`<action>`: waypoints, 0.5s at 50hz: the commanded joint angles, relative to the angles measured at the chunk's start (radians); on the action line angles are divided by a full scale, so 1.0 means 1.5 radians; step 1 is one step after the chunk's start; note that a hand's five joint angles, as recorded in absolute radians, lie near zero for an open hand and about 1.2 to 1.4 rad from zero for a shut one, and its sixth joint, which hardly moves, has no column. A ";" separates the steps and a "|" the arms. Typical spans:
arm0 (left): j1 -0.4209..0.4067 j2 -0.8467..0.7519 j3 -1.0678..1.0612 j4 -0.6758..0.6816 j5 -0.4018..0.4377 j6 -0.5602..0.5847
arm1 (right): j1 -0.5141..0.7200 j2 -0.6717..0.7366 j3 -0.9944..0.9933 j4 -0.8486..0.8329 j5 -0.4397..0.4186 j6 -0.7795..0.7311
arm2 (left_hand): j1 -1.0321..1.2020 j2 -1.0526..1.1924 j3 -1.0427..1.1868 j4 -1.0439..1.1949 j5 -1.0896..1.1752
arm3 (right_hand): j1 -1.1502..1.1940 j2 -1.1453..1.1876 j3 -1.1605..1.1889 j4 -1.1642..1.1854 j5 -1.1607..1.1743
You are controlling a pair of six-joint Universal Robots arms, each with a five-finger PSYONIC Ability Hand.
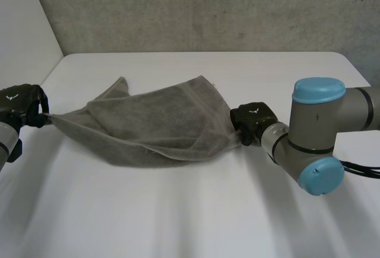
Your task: Fold the towel.
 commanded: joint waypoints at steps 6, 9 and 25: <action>-0.012 0.010 -0.003 -0.006 0.005 0.003 | -0.030 -0.079 -0.010 0.062 -0.014 -0.005 | 0.101 0.036 0.039 0.025 0.097 | 0.066 0.047 0.046 0.042 0.041; -0.026 0.048 -0.004 -0.011 0.023 -0.001 | -0.053 -0.132 -0.024 0.082 -0.029 -0.005 | 0.101 0.036 0.039 0.025 0.097 | 0.066 0.047 0.046 0.042 0.041; -0.071 0.271 0.070 -0.085 0.053 -0.185 | -0.100 -0.267 -0.187 0.280 -0.132 -0.003 | 0.101 0.036 0.039 0.025 0.097 | 0.066 0.047 0.046 0.042 0.041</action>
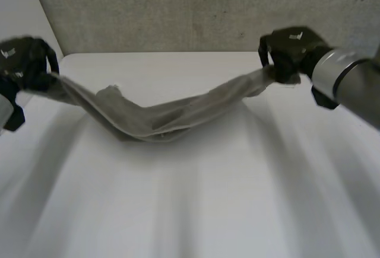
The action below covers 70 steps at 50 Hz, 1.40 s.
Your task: Fold the towel.
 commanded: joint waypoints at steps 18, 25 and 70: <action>-0.018 -0.165 0.284 -0.115 0.002 -0.087 | -0.019 0.165 -0.427 0.227 0.002 -0.117 | 0.098 0.035 0.038 0.025 0.097 | 0.066 0.047 0.046 0.042 0.041; -0.082 -0.360 0.529 -0.167 -0.008 -0.087 | 0.032 0.367 -0.703 0.208 0.083 -0.139 | 0.098 0.035 0.038 0.025 0.097 | 0.066 0.047 0.046 0.042 0.041; -0.036 -0.348 0.172 0.058 0.078 0.048 | -0.020 0.336 -0.204 0.051 0.031 -0.354 | 0.098 0.035 0.038 0.025 0.097 | 0.066 0.047 0.046 0.042 0.041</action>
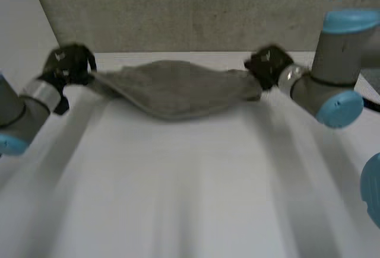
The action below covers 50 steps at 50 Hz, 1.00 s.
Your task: Fold the towel.
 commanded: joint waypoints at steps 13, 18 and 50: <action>0.041 0.094 -0.183 0.000 0.036 0.105 | -0.058 -0.111 0.265 -0.005 0.011 0.046 | 0.095 0.033 0.037 0.022 0.088 | 0.060 0.047 0.046 0.042 0.041; 0.037 0.095 -0.184 -0.002 0.033 0.101 | -0.053 -0.074 0.261 -0.024 0.022 0.076 | 0.095 0.033 0.037 0.022 0.088 | 0.060 0.047 0.046 0.042 0.041; 0.084 0.432 -0.395 -0.077 0.093 0.051 | -0.164 -0.402 0.478 0.111 -0.037 0.004 | 0.095 0.033 0.037 0.022 0.088 | 0.060 0.047 0.046 0.042 0.041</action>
